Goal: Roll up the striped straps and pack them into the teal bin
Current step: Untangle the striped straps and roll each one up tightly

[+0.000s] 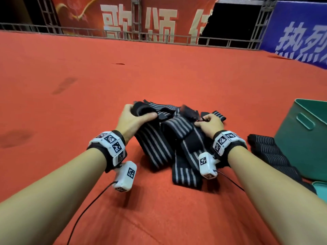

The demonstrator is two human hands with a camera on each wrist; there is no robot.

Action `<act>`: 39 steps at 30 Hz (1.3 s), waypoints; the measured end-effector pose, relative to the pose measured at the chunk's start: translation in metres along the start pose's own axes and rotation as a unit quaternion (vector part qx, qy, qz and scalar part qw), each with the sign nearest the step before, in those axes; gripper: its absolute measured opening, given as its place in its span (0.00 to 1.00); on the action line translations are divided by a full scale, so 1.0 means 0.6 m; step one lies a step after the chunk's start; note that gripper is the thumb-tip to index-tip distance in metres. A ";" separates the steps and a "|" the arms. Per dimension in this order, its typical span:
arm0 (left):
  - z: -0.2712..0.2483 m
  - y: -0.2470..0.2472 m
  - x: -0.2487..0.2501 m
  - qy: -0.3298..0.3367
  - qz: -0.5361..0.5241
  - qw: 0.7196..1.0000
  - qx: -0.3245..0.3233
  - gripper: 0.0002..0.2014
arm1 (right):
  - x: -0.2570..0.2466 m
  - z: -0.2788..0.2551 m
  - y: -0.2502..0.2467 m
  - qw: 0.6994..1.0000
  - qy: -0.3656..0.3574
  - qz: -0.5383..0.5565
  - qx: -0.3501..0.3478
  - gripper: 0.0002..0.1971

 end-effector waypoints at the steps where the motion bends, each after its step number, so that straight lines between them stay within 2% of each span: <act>1: -0.014 0.023 0.009 0.017 0.023 0.996 -0.080 0.42 | -0.003 -0.005 0.003 0.999 -0.005 0.035 -0.022 0.12; 3: -0.036 0.069 0.020 0.015 0.055 0.977 -0.204 0.37 | -0.012 -0.020 0.009 0.991 -0.011 0.118 -0.060 0.11; 4: -0.047 0.084 0.029 0.006 0.050 0.973 -0.226 0.34 | -0.017 -0.028 0.009 0.986 -0.014 0.147 -0.072 0.12; 6: -0.055 0.103 0.044 0.021 0.105 0.979 -0.176 0.32 | -0.031 -0.047 0.005 0.981 -0.027 0.172 -0.088 0.11; 8: -0.055 0.117 0.057 0.121 0.231 0.961 -0.093 0.28 | -0.047 -0.065 -0.005 0.976 -0.049 0.186 -0.105 0.09; 9: -0.062 0.128 0.066 0.170 0.253 0.948 -0.086 0.28 | -0.057 -0.076 -0.013 0.972 -0.056 0.198 -0.114 0.09; 11: -0.069 0.154 0.070 0.205 0.233 0.939 -0.146 0.37 | -0.082 -0.097 -0.032 0.958 -0.066 0.245 -0.131 0.08; 13: -0.080 0.174 0.072 0.165 0.160 0.949 -0.214 0.44 | -0.112 -0.116 -0.053 0.934 -0.073 0.310 -0.159 0.10; 14: -0.081 0.181 0.073 0.156 0.140 0.952 -0.223 0.45 | -0.126 -0.121 -0.063 0.923 -0.076 0.336 -0.173 0.10; 15: -0.079 0.187 0.072 0.159 0.149 0.953 -0.212 0.42 | -0.141 -0.128 -0.072 0.911 -0.078 0.358 -0.187 0.11; 17: -0.067 0.184 0.075 0.167 0.160 0.963 -0.140 0.20 | -0.161 -0.133 -0.085 0.893 -0.084 0.390 -0.207 0.09; 18: -0.058 0.176 0.080 0.160 0.132 0.973 -0.097 0.09 | -0.165 -0.133 -0.090 0.887 -0.084 0.403 -0.210 0.06; 19: -0.055 0.166 0.089 0.148 0.089 0.983 -0.067 0.07 | -0.164 -0.132 -0.094 0.881 -0.080 0.415 -0.212 0.04; 20: -0.053 0.157 0.101 0.129 0.040 0.989 -0.053 0.09 | -0.156 -0.127 -0.097 0.885 -0.073 0.410 -0.206 0.06; 22: -0.055 0.148 0.127 0.091 -0.047 0.993 -0.062 0.12 | -0.128 -0.120 -0.096 0.909 -0.044 0.361 -0.203 0.19; 24: -0.056 0.140 0.156 0.060 -0.096 0.992 -0.056 0.14 | -0.098 -0.120 -0.085 0.926 -0.032 0.301 -0.225 0.29; 25: -0.059 0.133 0.171 0.051 -0.125 0.990 -0.045 0.14 | -0.087 -0.123 -0.077 0.929 -0.034 0.278 -0.241 0.30; 27: -0.066 0.121 0.199 0.037 -0.206 0.977 -0.033 0.14 | -0.072 -0.130 -0.060 0.936 -0.037 0.243 -0.252 0.30; 29: -0.077 0.117 0.227 0.018 -0.286 0.956 -0.063 0.14 | -0.069 -0.138 -0.050 0.935 -0.059 0.229 -0.265 0.28; 31: -0.086 0.116 0.247 0.011 -0.329 0.940 -0.085 0.16 | -0.080 -0.149 -0.044 0.926 -0.096 0.220 -0.292 0.20; 33: -0.086 0.109 0.248 0.005 -0.343 0.937 -0.073 0.16 | -0.094 -0.149 -0.047 0.929 -0.134 0.219 -0.267 0.12; 35: -0.078 0.096 0.228 -0.008 -0.313 0.948 -0.054 0.15 | -0.112 -0.138 -0.066 0.926 -0.144 0.283 -0.206 0.08; 37: -0.070 0.083 0.192 -0.041 -0.250 0.966 -0.041 0.14 | -0.133 -0.133 -0.096 0.906 -0.140 0.367 -0.159 0.05; 39: -0.067 0.077 0.154 -0.074 -0.190 0.977 -0.060 0.12 | -0.151 -0.134 -0.124 0.884 -0.133 0.422 -0.151 0.07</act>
Point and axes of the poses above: each hand's wrist, its own z-axis towards the middle knuckle, its own y-axis out of the palm, x = y × z, the point moved 4 cm from there along z, towards the middle knuckle, and after that the axes turned 7 degrees about z, right-handed, at the moved point
